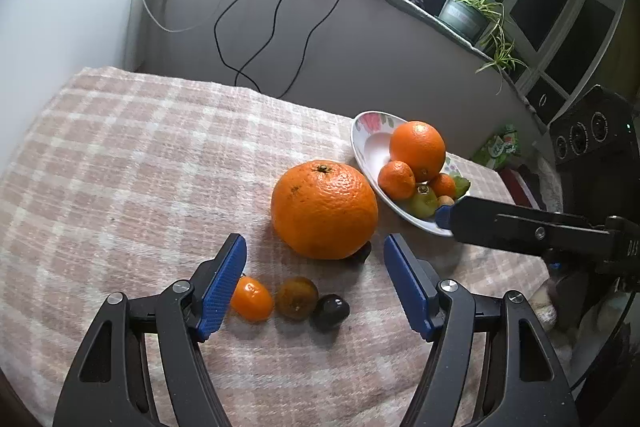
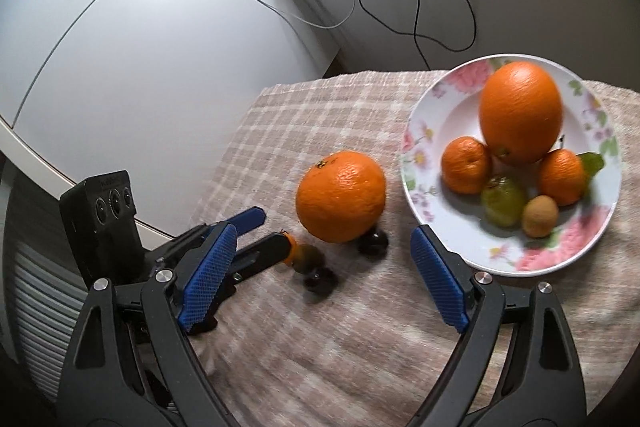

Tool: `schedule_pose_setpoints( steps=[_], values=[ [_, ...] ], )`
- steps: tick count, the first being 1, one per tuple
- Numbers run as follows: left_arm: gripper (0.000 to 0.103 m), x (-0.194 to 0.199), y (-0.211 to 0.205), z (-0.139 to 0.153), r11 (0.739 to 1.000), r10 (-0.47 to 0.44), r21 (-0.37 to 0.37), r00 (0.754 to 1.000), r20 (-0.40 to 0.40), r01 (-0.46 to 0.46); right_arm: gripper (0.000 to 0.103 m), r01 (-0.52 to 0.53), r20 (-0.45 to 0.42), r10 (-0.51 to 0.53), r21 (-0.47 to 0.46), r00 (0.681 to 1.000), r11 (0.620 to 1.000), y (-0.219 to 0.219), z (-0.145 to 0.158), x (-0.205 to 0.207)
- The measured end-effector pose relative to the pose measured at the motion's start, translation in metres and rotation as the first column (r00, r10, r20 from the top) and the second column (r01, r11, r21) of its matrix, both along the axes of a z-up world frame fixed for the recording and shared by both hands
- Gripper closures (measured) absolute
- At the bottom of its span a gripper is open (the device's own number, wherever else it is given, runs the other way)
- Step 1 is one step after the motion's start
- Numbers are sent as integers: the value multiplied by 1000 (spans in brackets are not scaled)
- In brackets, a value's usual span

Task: Organize fruits
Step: 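Close the right tool around the large orange and lift it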

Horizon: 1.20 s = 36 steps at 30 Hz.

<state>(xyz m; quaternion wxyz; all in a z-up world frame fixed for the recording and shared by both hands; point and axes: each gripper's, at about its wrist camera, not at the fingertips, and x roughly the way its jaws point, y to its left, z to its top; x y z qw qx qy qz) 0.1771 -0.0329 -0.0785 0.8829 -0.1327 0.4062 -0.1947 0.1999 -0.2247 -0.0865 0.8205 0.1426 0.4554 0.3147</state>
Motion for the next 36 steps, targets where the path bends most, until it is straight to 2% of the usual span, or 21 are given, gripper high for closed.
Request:
schedule_pose_setpoints(
  steps=[5,13,16,26,32,36],
  values=[
    [32,6,-4,-3,1000,-14,-5,1000,-11,14,12,0,-39,1,31,999,1000,10,-6,7],
    [32,17,-7,-6,999,-26,-19,999,-26,26,12,18,-73,-17,10,997,1000,23,-11,20],
    [32,23,-7,-9,999,-30,-21,999,-36,29,18,19,-79,-19,1,997,1000,28,-13,24],
    [32,34,-7,-16,998,-44,-37,997,-62,42,19,40,-90,-45,-50,995,998,37,-17,33],
    [31,38,-9,-17,998,-53,-45,997,-61,50,24,55,-90,-64,-99,994,994,41,-20,36],
    [31,39,-9,-17,997,-57,-60,996,-67,53,31,65,-86,-76,-126,993,990,41,-19,36]
  ],
)
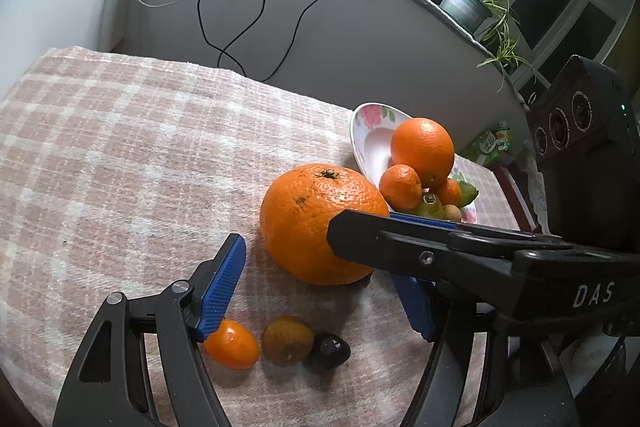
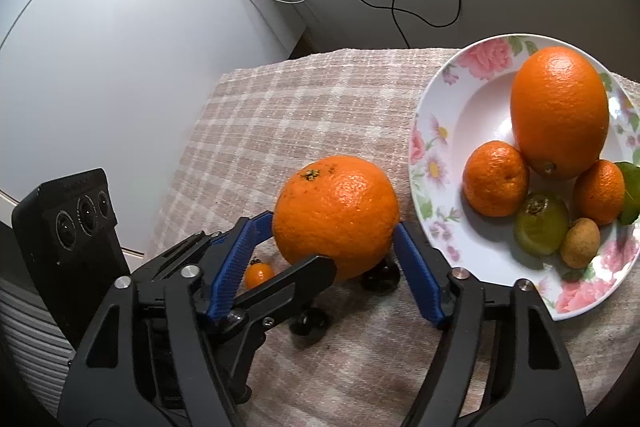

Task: Organize fruits
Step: 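Close the right tool around the large orange and lift it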

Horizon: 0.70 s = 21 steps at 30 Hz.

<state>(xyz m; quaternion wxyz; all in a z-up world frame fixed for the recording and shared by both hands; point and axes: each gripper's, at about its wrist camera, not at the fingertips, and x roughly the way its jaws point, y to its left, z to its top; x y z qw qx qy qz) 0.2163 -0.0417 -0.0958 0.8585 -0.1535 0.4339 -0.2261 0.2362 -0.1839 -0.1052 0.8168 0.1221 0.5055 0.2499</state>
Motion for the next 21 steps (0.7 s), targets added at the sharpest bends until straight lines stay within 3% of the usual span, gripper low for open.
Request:
schedule_pose_setpoints(
  steps=[8,16,21],
  values=[
    [25,4,-2,-2,1000,-9,4,1000,0,9,33,21,-38,-20,18,999,1000,-7,-3,0],
    [26,10,-8,-2,999,-47,-21,999,19,47,32,42,-31,-41,28,999,999,-4,-3,4],
    [30,6,-16,-1,999,-41,31,997,62,40,34,39,0,-39,-20,999,999,3,-2,1]
  ],
)
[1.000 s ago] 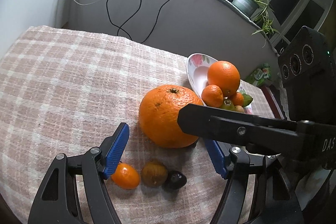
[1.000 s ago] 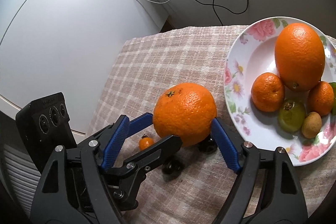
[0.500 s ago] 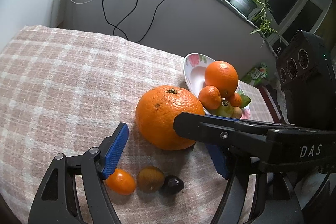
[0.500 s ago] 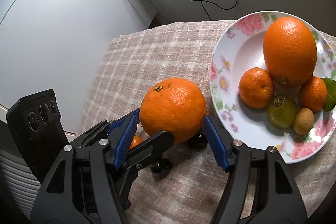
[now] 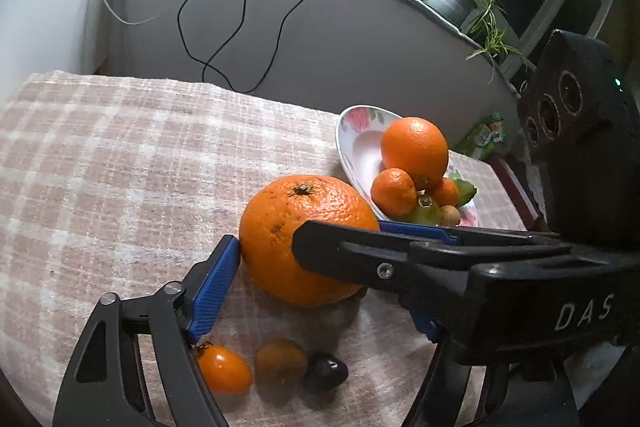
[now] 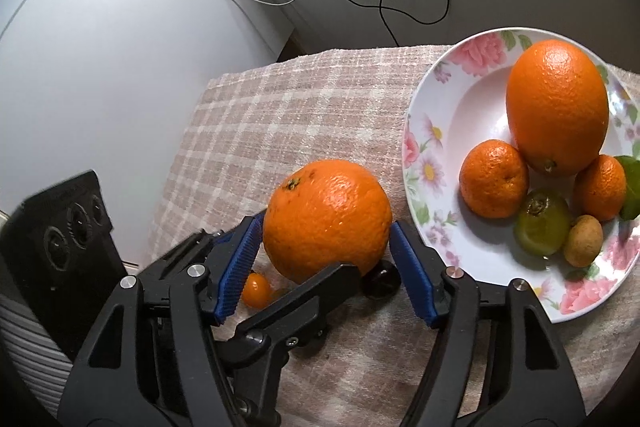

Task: Organize fruits
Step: 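Close the right tool around the large orange and lift it, then carry the large orange into the plate and open the right tool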

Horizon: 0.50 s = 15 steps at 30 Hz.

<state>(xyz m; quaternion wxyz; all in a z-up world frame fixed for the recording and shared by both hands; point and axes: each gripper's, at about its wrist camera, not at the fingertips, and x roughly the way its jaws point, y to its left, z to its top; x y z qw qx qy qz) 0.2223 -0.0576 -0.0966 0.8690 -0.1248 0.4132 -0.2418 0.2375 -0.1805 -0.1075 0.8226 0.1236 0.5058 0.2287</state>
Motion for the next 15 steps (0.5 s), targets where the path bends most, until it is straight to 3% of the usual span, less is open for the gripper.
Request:
schedule_pose_setpoints(
  steps=[9,15],
  values=[
    [33,-7,4,8,1000,18,19,999,34,-18,36,-9,15,8,30,1000,1000,-1,0,-3],
    [33,-6,3,25,1000,12,-4,998,66,-12,36,-8,43,6,49,999,999,-6,17,-4]
  ],
)
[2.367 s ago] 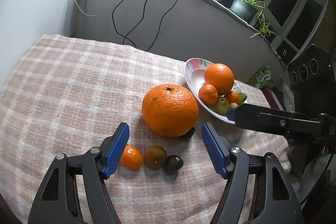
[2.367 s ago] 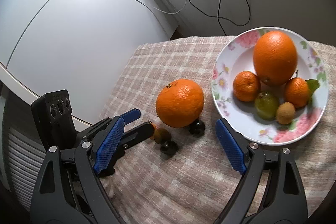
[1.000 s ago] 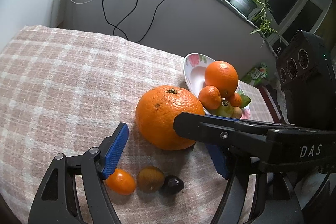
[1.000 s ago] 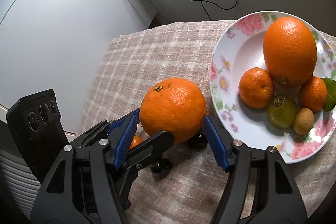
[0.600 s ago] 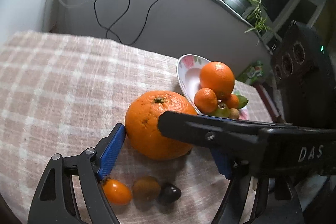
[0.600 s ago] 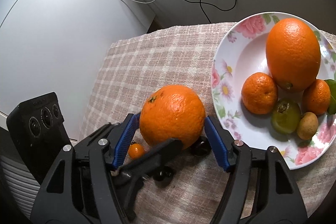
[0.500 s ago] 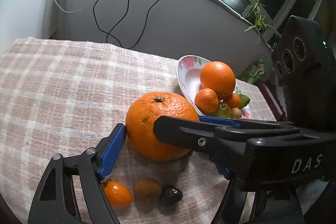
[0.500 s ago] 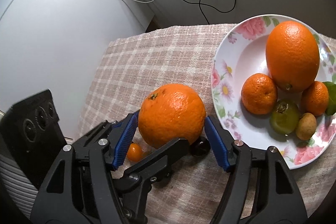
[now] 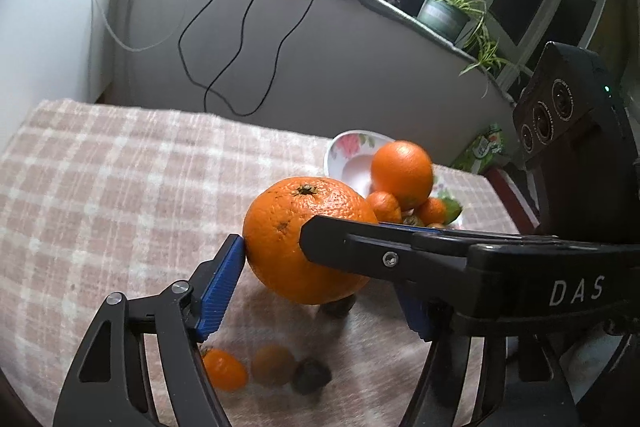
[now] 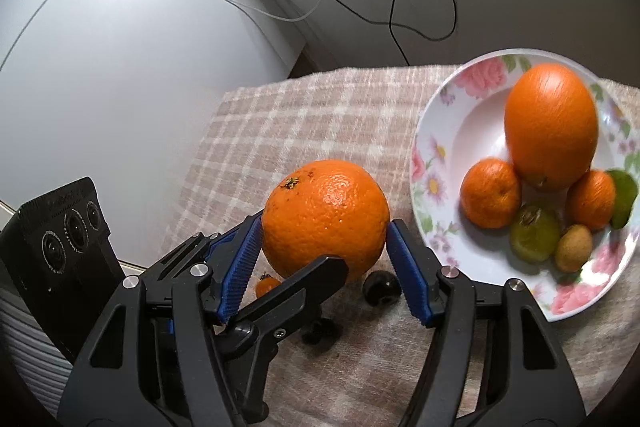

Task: Organize fruits
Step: 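Carry the large orange into the plate and open the right tool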

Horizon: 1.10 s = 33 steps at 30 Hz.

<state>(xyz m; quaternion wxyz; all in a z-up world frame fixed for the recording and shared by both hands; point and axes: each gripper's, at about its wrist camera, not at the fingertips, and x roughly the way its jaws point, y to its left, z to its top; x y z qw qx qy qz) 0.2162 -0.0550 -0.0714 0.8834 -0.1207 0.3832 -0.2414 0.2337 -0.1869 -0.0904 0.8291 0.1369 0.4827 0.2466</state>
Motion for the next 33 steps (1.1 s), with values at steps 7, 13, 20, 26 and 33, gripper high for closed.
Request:
schedule_pose_setpoints(
  steps=[7,13,20,26,33],
  values=[
    [33,15,-18,15,1000,-25,-9,1000,19,25,36,21,12,-21,14,1000,1000,-22,20,12],
    [33,31,-39,19,999,-50,-17,999,17,51,36,59,20,-59,17,998,998,-46,28,25],
    [33,42,-53,17,998,-66,-11,998,9,66,36,86,11,-86,27,996,996,-63,28,37],
    [33,48,-55,13,998,-64,-7,998,0,64,36,91,-1,-91,31,996,995,-64,23,44],
    [33,54,-61,4,997,-68,-21,997,-21,68,36,104,19,-104,-26,994,994,-58,23,49]
  ],
)
